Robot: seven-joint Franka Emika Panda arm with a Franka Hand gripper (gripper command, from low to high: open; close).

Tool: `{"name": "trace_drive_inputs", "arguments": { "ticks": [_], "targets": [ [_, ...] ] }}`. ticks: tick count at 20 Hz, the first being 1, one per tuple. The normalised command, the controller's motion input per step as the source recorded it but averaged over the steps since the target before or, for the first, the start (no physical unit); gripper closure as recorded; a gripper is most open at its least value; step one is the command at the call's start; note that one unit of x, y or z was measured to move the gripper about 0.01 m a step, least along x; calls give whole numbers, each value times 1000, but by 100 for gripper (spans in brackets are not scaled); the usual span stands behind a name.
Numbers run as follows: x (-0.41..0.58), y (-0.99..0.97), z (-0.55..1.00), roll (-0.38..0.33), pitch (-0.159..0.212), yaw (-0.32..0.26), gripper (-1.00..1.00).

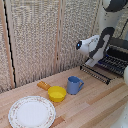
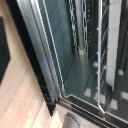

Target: Position your gripper near the tray handle while precisely lining it up. Firmly yet gently grip the handle, ensuring a strong hold. Slide the tray into the oven in a steady manner until it's entirely inside. Relinquish the handle as it sits within the oven and extract your gripper with care.

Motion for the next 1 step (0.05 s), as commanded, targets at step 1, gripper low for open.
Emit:
{"name": "trace_drive_inputs", "arguments": {
  "ticks": [1],
  "targets": [
    [294,0,691,152,52,269,-100]
  ]
}}
